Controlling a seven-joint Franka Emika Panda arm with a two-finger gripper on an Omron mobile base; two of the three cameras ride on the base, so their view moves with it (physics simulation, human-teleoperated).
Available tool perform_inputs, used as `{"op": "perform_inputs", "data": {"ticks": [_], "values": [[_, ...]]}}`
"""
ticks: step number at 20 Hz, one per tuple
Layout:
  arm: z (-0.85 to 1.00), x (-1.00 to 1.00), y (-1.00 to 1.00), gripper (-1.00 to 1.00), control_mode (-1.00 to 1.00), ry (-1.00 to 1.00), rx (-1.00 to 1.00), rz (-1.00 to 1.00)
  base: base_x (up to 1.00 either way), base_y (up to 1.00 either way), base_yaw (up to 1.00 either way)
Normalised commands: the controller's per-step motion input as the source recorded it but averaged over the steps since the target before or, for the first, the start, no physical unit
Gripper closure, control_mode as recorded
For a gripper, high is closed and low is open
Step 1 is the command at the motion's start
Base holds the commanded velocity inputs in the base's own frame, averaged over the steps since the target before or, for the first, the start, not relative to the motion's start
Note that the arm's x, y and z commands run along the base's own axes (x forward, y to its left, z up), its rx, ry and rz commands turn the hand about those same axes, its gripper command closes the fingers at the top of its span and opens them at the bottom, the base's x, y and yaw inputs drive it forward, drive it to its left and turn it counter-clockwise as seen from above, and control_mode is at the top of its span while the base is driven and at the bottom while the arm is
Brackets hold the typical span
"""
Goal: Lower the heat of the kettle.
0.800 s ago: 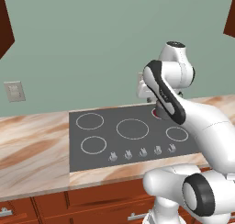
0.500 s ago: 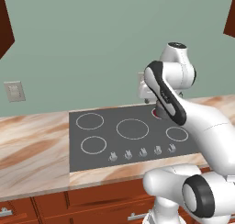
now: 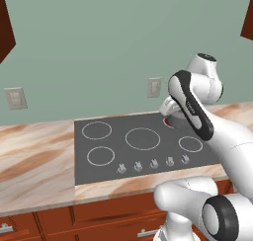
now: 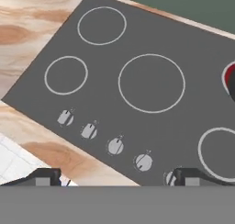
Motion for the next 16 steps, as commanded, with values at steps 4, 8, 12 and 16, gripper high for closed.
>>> {"op": "perform_inputs", "data": {"ticks": [4, 8, 12, 16], "values": [[-0.15, 0.0, 0.0, -1.0, -1.0, -0.03, -0.19, 0.47, 0.0, 0.0, 0.0], [-0.09, 0.0, -0.01, -1.0, -1.0, 0.0, -0.3, 0.5, 0.0, 0.0, 0.0], [-0.11, 0.12, -0.05, -1.0, -1.0, 0.0, -0.29, 0.54, 0.0, 0.0, 0.0], [-0.22, 0.1, -0.19, -1.0, -1.0, 0.0, -0.19, 0.55, 0.0, 0.0, 0.0]]}}
